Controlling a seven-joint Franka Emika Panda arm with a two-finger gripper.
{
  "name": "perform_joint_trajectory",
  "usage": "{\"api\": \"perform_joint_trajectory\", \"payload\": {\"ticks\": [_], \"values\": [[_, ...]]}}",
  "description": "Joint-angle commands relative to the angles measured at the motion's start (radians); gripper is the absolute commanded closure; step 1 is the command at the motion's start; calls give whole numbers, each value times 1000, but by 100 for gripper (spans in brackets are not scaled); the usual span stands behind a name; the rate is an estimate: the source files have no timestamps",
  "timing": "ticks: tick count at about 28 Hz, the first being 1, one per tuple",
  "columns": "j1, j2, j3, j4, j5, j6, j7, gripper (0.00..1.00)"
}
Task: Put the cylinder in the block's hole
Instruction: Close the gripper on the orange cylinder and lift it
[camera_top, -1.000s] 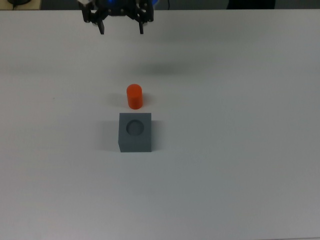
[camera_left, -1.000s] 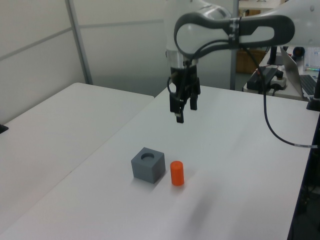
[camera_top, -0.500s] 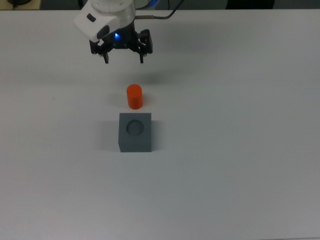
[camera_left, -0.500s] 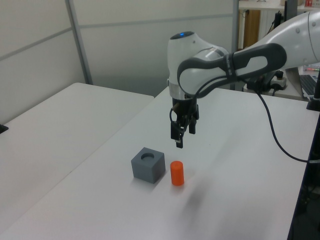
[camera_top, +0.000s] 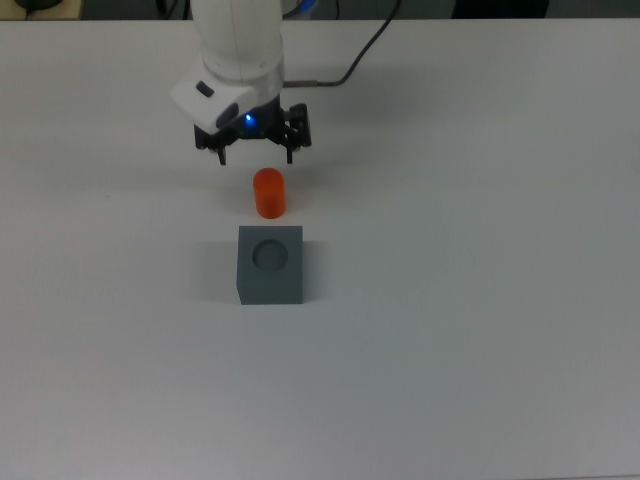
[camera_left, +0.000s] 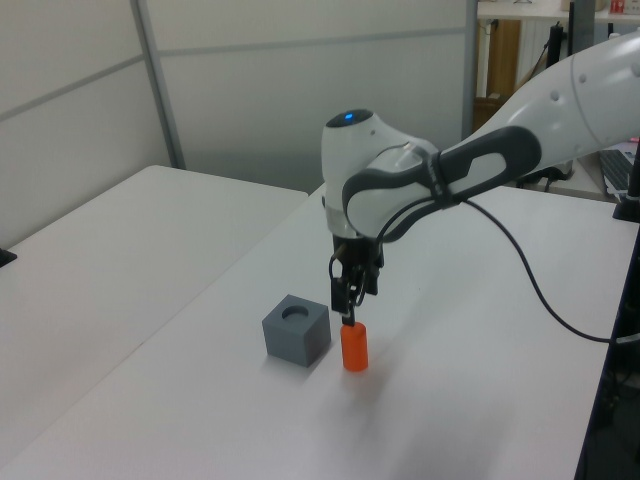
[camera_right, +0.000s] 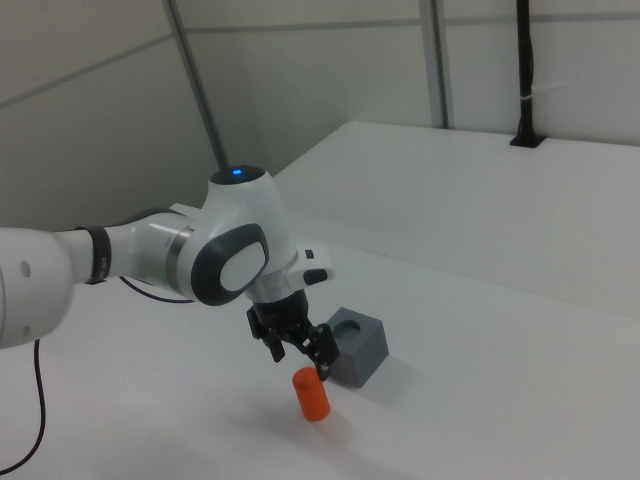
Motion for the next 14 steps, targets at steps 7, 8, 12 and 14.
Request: {"api": "perform_joint_trajectory", "payload": {"ticks": [7,8,12,14], "values": [[17,76,29,-3,-19,92,41,0],[17,81,29,-3,-20,97,43,0],[17,87,29,-3,-42,97,44,14],[16,86,29,-4,-42,94,43,23]]}}
